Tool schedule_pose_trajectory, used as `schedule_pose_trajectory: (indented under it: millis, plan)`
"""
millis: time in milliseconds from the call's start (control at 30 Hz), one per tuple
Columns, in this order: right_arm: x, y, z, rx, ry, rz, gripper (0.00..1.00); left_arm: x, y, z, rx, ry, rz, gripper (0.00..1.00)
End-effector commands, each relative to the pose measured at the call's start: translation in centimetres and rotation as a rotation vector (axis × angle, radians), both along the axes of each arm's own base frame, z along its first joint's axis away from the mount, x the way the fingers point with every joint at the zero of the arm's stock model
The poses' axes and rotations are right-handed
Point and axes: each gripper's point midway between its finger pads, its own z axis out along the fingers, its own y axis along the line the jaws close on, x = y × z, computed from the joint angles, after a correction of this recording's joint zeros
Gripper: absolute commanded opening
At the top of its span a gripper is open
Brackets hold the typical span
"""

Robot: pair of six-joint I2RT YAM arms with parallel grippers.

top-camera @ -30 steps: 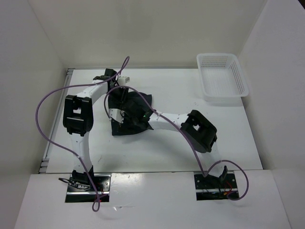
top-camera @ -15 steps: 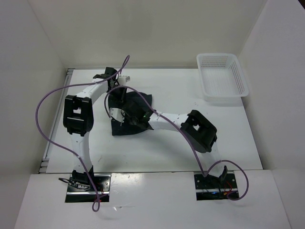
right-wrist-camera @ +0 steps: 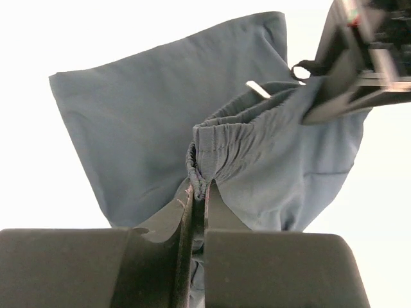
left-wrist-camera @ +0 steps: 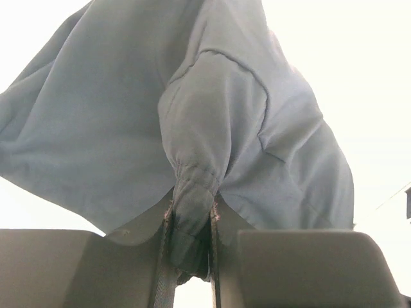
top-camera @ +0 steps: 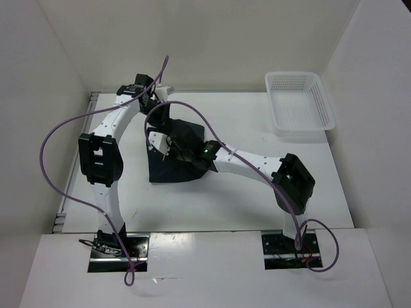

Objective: Fold and stack the shorts
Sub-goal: Fold the shorts

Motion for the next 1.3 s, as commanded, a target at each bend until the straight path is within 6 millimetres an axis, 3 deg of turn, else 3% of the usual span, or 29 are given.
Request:
schedule_pose_trajectory:
  millis: [0, 167, 233, 300, 333, 400, 433, 467, 533, 567, 633, 700, 767, 833, 900, 967, 1033, 1100, 1167, 1200, 1233, 1267]
  plan:
    - [-5.5, 3.4, 3.6, 0.090, 0.073, 0.156, 0.00, 4.3, 2.7, 5.3, 0.022, -0.233, 0.071, 0.04]
    - [-5.0, 4.5, 5.8, 0.154, 0.061, 0.144, 0.00, 3.8, 2.9, 6.6, -0.024, -0.235, 0.063, 0.05]
    - [-5.2, 5.1, 5.1, 0.159, 0.092, 0.153, 0.00, 3.9, 3.4, 6.5, -0.023, -0.235, 0.072, 0.05]
    - [-6.1, 6.1, 5.2, 0.187, 0.149, 0.188, 0.00, 3.9, 4.5, 5.1, -0.017, -0.199, 0.095, 0.06]
    - [-6.5, 6.9, 4.3, 0.188, 0.189, 0.212, 0.00, 3.8, 5.0, 4.7, -0.014, -0.188, 0.106, 0.06]
    - [-6.8, 7.7, 3.1, 0.187, 0.234, 0.225, 0.01, 3.5, 6.4, 1.7, 0.013, -0.123, 0.137, 0.08]
    - [-6.6, 8.1, 2.7, 0.191, 0.251, 0.213, 0.01, 3.6, 7.1, 1.1, 0.022, -0.119, 0.153, 0.10]
    - [-6.4, 8.7, 0.9, 0.175, 0.272, 0.204, 0.01, 3.4, 7.1, 0.1, 0.024, -0.099, 0.153, 0.11]
    - [-6.2, 9.8, 0.3, 0.182, 0.267, 0.200, 0.01, 3.0, 7.5, -2.1, 0.047, -0.067, 0.163, 0.13]
    - [-5.8, 10.0, -1.5, 0.155, 0.277, 0.184, 0.02, 3.0, 7.5, -3.0, 0.048, -0.056, 0.163, 0.13]
    - [-5.3, 10.5, -2.3, 0.150, 0.273, 0.174, 0.06, 3.2, 8.3, -4.5, 0.073, -0.041, 0.183, 0.14]
    - [-5.0, 10.5, -4.1, 0.118, 0.275, 0.164, 0.22, 3.8, 8.7, -5.4, 0.095, -0.045, 0.194, 0.16]
    - [-5.5, 10.7, -4.6, 0.102, 0.267, 0.185, 0.28, 3.9, 8.7, -6.6, 0.096, -0.028, 0.193, 0.18]
    - [-6.0, 11.0, -4.6, 0.101, 0.267, 0.194, 0.46, 3.9, 8.9, -7.3, 0.106, -0.014, 0.196, 0.20]
    - [-6.1, 11.2, -2.5, 0.139, 0.257, 0.201, 0.68, 4.3, 9.3, -7.5, 0.106, -0.019, 0.206, 0.21]
    - [-6.2, 11.3, -0.5, 0.180, 0.269, 0.184, 0.70, 4.5, 9.3, -7.9, 0.105, -0.022, 0.206, 0.21]
    - [-6.0, 10.7, 3.3, 0.237, 0.231, 0.163, 0.71, 4.6, 9.5, -7.9, 0.114, -0.023, 0.210, 0.21]
    - [-6.0, 8.4, 4.3, 0.224, 0.199, 0.107, 0.71, 4.3, 9.3, -8.2, 0.103, -0.013, 0.204, 0.21]
    - [-5.2, 5.6, 3.5, 0.188, 0.178, 0.048, 0.71, 4.3, 9.1, -7.6, 0.093, -0.023, 0.200, 0.22]
    - [-5.0, 2.9, 0.5, 0.121, 0.198, -0.003, 0.71, 4.0, 9.0, -7.8, 0.085, -0.013, 0.196, 0.22]
    - [-4.3, 0.8, 1.6, 0.132, 0.169, -0.072, 0.71, 4.3, 9.0, -7.3, 0.083, -0.033, 0.197, 0.22]
    - [-4.3, -1.3, -0.3, 0.100, 0.186, -0.122, 0.71, 4.0, 8.8, -7.5, 0.076, -0.023, 0.192, 0.24]
